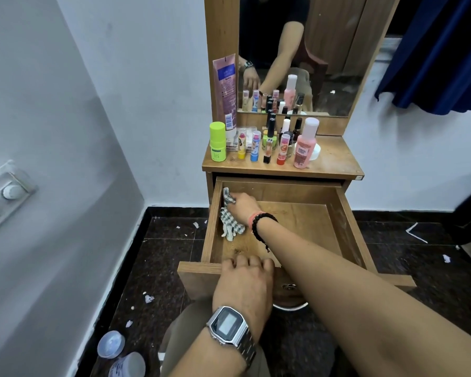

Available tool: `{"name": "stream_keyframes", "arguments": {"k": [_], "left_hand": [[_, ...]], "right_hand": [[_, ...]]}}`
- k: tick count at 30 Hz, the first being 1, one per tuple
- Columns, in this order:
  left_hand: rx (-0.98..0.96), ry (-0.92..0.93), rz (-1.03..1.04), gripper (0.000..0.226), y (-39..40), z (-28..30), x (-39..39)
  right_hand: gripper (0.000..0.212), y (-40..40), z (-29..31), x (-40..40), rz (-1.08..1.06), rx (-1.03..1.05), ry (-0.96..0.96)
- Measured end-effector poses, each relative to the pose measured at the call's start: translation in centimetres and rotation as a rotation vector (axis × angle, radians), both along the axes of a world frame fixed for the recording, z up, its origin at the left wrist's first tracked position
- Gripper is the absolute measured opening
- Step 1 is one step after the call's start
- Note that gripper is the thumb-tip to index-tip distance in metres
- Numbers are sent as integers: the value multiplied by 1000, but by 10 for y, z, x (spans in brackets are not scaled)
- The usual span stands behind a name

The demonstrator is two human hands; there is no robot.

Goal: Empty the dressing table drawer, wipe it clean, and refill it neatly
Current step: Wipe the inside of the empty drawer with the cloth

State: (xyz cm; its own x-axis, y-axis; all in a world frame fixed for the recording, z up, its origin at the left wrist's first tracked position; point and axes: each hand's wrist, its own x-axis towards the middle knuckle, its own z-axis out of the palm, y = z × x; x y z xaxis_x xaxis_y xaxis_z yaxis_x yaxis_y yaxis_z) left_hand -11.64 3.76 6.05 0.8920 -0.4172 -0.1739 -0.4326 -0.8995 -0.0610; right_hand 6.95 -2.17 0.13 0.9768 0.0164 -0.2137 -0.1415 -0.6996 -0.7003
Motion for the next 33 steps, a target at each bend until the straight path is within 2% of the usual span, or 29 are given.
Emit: {"name": "stream_keyframes", "arguments": {"k": [2, 3, 6, 8, 11, 14, 19, 21, 25, 27, 30, 33], "left_hand": [[-6, -7, -2, 31, 0, 1, 0], [-9, -10, 0, 31, 0, 1, 0], [-8, -4, 4, 30, 0, 1, 0], [-6, 2, 7, 30, 1, 1, 0], [-12, 4, 17, 30, 0, 0, 0], [-2, 11, 22, 31, -2, -2, -1], [-3, 2, 21, 31, -1, -2, 0], [6, 2, 15, 31, 0, -1, 0], [2, -4, 12, 34, -1, -1, 0], [0, -3, 13, 35, -1, -1, 0], [-7, 4, 15, 33, -1, -2, -1], [-13, 2, 12, 32, 0, -1, 0]], "right_hand": [[36, -1, 3, 1, -99, 83, 107], [35, -2, 4, 2, -198, 232, 170], [32, -5, 7, -9, -571, 941, 314], [32, -14, 5, -13, -729, 1208, 274], [33, -32, 8, -12, -927, 1384, 139], [35, -40, 13, -11, -1013, 1329, 93], [36, -14, 16, -9, -862, 1251, 177], [37, -3, 11, -6, -786, 1110, 185], [41, 0, 5, -9, -397, 635, 128], [43, -3, 6, -8, -280, 454, 65], [42, -3, 4, -2, -199, 311, -36], [41, 3, 1, 1, -123, 222, -51]]}}
